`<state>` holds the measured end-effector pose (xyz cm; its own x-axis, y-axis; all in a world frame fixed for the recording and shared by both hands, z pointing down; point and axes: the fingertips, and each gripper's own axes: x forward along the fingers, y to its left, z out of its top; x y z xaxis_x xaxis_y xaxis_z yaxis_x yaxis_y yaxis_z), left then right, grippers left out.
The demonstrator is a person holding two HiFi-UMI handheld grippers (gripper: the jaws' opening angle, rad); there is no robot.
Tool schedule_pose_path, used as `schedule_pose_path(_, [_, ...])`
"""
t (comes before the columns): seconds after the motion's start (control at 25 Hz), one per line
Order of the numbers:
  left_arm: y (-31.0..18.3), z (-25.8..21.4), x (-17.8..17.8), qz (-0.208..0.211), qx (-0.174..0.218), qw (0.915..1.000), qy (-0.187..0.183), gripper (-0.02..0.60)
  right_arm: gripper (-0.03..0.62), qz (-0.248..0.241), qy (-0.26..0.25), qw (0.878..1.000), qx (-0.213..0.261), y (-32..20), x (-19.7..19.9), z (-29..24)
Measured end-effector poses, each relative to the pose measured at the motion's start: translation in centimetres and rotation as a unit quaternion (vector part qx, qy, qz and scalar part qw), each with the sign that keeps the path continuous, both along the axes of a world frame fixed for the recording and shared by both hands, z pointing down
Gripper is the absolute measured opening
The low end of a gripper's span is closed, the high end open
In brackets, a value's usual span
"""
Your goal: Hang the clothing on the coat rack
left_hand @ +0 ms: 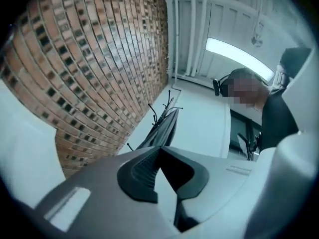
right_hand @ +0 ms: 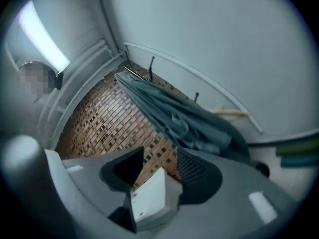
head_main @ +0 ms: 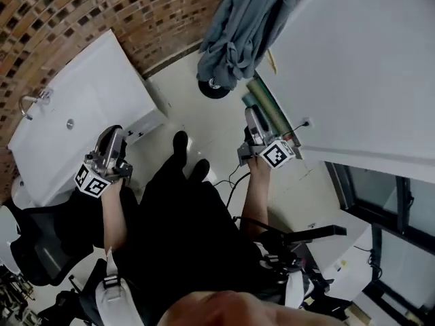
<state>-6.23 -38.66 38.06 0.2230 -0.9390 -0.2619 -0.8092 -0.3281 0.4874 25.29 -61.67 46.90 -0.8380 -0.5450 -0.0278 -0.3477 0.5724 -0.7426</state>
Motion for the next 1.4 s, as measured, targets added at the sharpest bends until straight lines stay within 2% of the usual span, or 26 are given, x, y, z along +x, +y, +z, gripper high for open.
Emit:
schedule_pose_path(0.04, [2.7, 0.1, -0.5, -0.019, 0.007, 0.9997, 0.013, 0.003, 0.210, -0.027, -0.012, 0.998, -0.046, 3.2, -1.3, 2.5])
schedule_pose_path(0.12, [5.7, -1.7, -1.3, -0.041, 0.046, 0.9974, 0.038, 0.003, 0.201, -0.081, -0.026, 0.988, -0.128, 9.7, -4.2, 5.4])
schedule_pose_path(0.2, [5.8, -5.1, -1.9, -0.035, 0.105, 0.9925, 0.052, 0.003, 0.197, -0.122, -0.013, 0.977, -0.172, 14.5, -6.6, 5.9])
schedule_pose_path(0.28, [5.4, -7.9, -1.2, 0.006, 0.161, 0.9840, 0.075, 0.006, 0.181, -0.147, 0.000, 0.975, -0.165, 18.0, -8.4, 4.9])
schedule_pose_path(0.36, [6.3, -9.9, 0.3, 0.062, 0.212, 0.9719, 0.081, 0.029, 0.178, -0.152, 0.007, 0.980, -0.126, 20.3, -9.1, 3.7])
schedule_pose_path(0.4, [7.0, -10.9, 1.1, 0.091, 0.237, 0.9640, 0.079, 0.064, 0.175, -0.144, 0.010, 0.984, -0.103, 20.8, -8.8, 2.7])
schedule_pose_path(0.52, [9.3, -13.5, 2.2, 0.168, 0.300, 0.9365, 0.068, 0.069, 0.167, -0.072, 0.018, 0.996, -0.047, 20.7, -6.3, -1.3])
schedule_pose_path(0.56, [10.1, -14.0, 2.3, 0.192, 0.315, 0.9267, 0.070, 0.063, 0.164, -0.037, 0.020, 0.998, -0.036, 20.9, -4.9, -2.7])
schedule_pose_path(0.6, [11.2, -14.2, 2.4, 0.216, 0.327, 0.9168, 0.076, 0.004, 0.161, -0.001, 0.021, 0.999, -0.030, 21.6, -3.6, -3.9])
schedule_pose_path(0.68, [13.8, -13.5, 2.0, 0.252, 0.342, 0.9002, 0.095, 0.002, 0.153, 0.049, 0.021, 0.998, -0.024, 24.9, -1.7, -5.5])
schedule_pose_path(0.8, [16.2, -10.9, 0.7, 0.268, 0.353, 0.8858, 0.137, 0.002, 0.115, 0.050, 0.032, 0.998, -0.030, 30.4, -2.1, -5.3])
schedule_pose_path(0.92, [18.0, -8.9, 0.2, 0.266, 0.361, 0.8741, 0.186, 0.002, 0.106, 0.034, 0.041, 0.996, -0.069, 35.4, -3.4, -3.0])
schedule_pose_path(1.04, [21.2, -9.2, -0.4, 0.261, 0.380, 0.8657, 0.196, 0.002, 0.106, 0.006, 0.053, 0.997, -0.063, 37.8, -5.6, -3.6])
schedule_pose_path(1.12, [22.5, -9.9, -1.1, 0.252, 0.392, 0.8648, 0.187, 0.002, 0.101, -0.022, 0.056, 0.997, -0.039, 38.2, -7.8, -5.0])
schedule_pose_path(1.28, [24.0, -10.4, -1.5, 0.225, 0.387, 0.8792, 0.164, 0.002, 0.098, -0.077, 0.064, 0.995, -0.003, 40.4, -10.1, -6.4])
schedule_pose_path(1.36, [24.4, -10.7, -0.7, 0.217, 0.379, 0.8867, 0.153, 0.002, 0.095, -0.085, 0.058, 0.995, -0.004, 41.3, -9.7, -6.3])
schedule_pose_path(1.4, [24.5, -10.8, -0.1, 0.219, 0.376, 0.8878, 0.149, 0.002, 0.094, -0.084, 0.054, 0.995, -0.005, 41.5, -9.2, -6.3])
